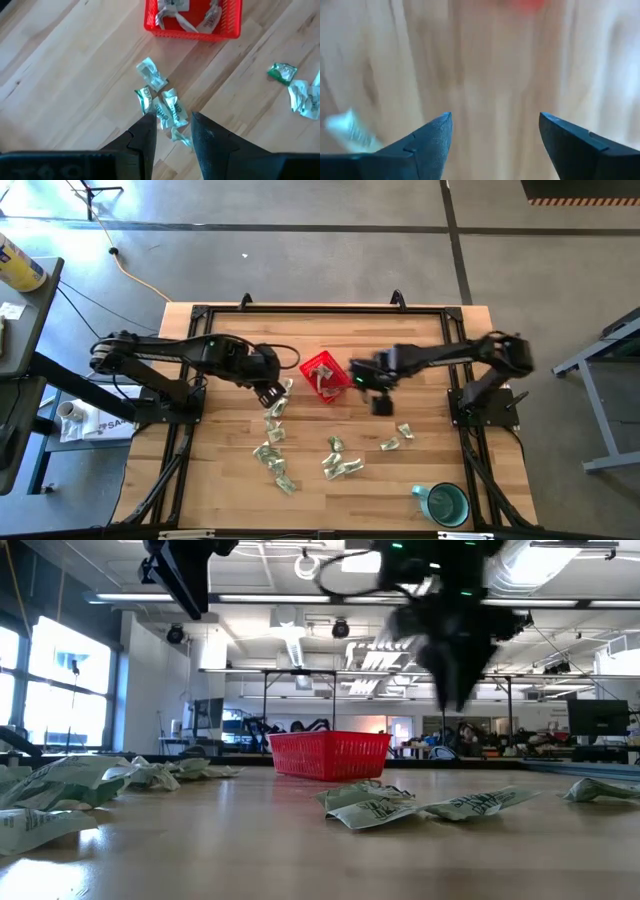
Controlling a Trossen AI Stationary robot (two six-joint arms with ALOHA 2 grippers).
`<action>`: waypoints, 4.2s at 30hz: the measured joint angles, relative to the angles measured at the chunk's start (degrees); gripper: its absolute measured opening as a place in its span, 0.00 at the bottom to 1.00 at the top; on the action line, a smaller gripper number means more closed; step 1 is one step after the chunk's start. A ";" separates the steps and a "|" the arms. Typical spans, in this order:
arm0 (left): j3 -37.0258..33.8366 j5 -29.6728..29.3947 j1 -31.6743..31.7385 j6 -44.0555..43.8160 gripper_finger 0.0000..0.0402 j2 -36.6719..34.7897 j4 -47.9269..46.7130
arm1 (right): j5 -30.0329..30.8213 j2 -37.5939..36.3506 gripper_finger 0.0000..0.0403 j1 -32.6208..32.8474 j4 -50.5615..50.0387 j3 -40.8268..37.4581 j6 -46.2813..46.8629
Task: Pick and place Stevia / Truvia into bins
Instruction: Put the truvia packet into the red basket, then put the stevia packet into the red basket
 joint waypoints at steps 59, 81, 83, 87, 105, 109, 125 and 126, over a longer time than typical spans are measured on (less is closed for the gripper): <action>-33.68 13.20 16.09 -3.26 0.35 11.18 40.68 | 5.54 -19.10 0.72 17.50 13.05 -27.56 54.00; -19.82 0.51 16.17 7.37 0.05 5.14 30.10 | 9.77 -19.11 0.72 17.52 13.25 -27.51 53.92; -16.26 0.30 16.17 9.31 0.05 4.87 30.34 | 10.15 -19.12 0.72 17.52 13.36 -27.51 53.97; -11.32 3.44 16.17 14.69 0.05 6.76 35.84 | 10.39 -19.12 0.72 17.52 14.42 -27.51 54.00; -1.45 9.28 15.78 15.08 0.50 22.26 33.47 | 10.00 -19.14 0.72 17.52 15.24 -27.51 53.79; 3.01 8.56 15.78 16.70 0.67 20.51 18.85 | 10.14 -19.14 0.72 17.35 15.41 -27.51 52.37; -15.84 11.91 15.04 4.54 0.62 18.51 23.75 | 11.15 -19.14 0.72 15.73 15.85 -27.51 51.93; -16.44 11.89 15.06 4.52 0.62 18.51 25.31 | 10.99 -19.14 0.72 15.73 15.85 -27.51 51.61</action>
